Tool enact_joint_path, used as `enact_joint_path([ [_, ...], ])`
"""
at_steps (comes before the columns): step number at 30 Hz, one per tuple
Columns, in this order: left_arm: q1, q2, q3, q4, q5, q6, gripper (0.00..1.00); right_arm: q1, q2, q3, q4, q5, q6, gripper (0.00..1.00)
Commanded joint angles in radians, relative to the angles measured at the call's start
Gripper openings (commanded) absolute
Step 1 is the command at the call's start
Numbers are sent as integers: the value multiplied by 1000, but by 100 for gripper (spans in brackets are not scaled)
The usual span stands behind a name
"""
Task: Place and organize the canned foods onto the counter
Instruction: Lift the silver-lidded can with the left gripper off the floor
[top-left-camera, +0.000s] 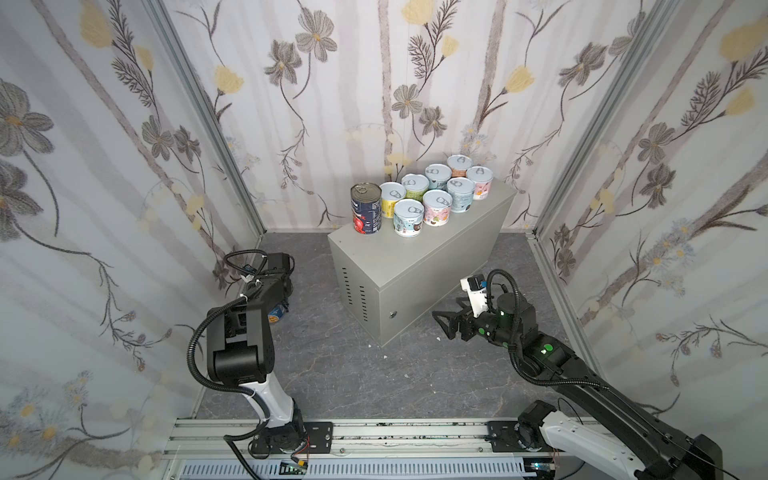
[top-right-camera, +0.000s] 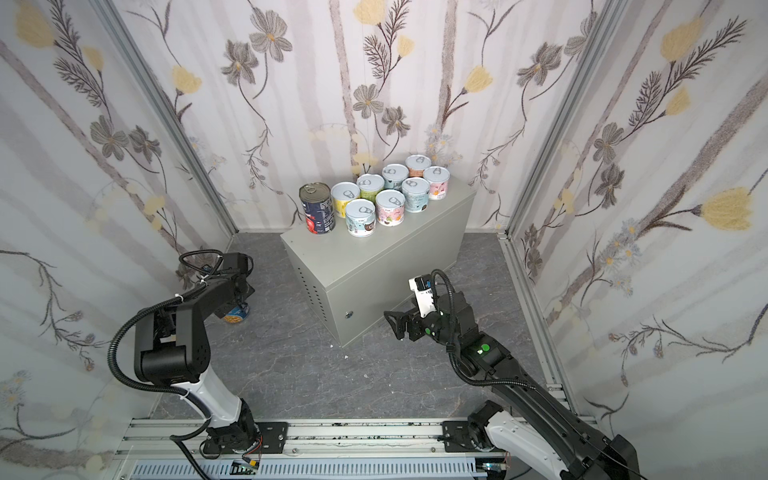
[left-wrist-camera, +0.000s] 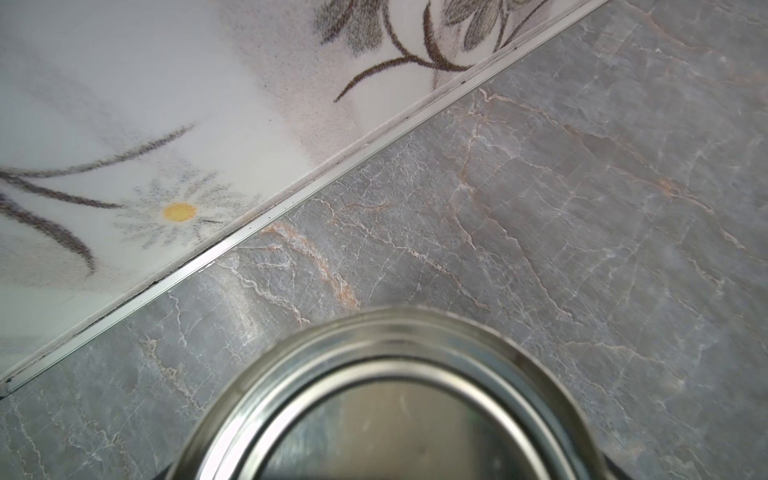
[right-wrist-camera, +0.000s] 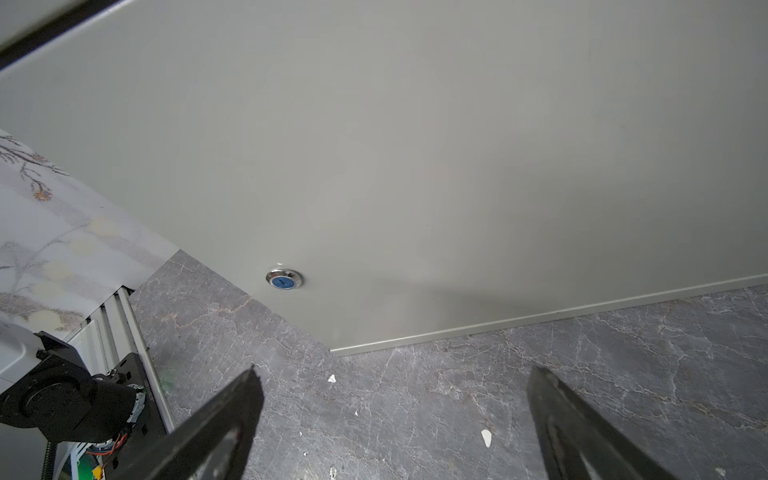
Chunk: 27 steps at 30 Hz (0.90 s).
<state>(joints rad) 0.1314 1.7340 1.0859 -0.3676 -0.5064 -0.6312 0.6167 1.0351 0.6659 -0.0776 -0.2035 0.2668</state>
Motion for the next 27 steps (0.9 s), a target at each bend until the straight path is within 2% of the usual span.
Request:
enact_joint_path([
  [1, -5, -24, -9, 10, -27, 14, 72, 0, -8, -2, 53, -6, -14, 100],
  [5, -21, -58, -19, 13, -12, 41, 65, -1, -19, -4, 53, -6, -12, 100],
  [14, -89, -220, -98, 15, 29, 88, 59, -3, -47, 2, 51, -2, -9, 100],
  [20, -178, -354, -167, 6, 87, 131, 58, -5, -60, 8, 48, -4, 0, 100],
  [27, -318, -472, -222, -29, 131, 110, 58, -12, -59, 18, 27, 10, 5, 100],
])
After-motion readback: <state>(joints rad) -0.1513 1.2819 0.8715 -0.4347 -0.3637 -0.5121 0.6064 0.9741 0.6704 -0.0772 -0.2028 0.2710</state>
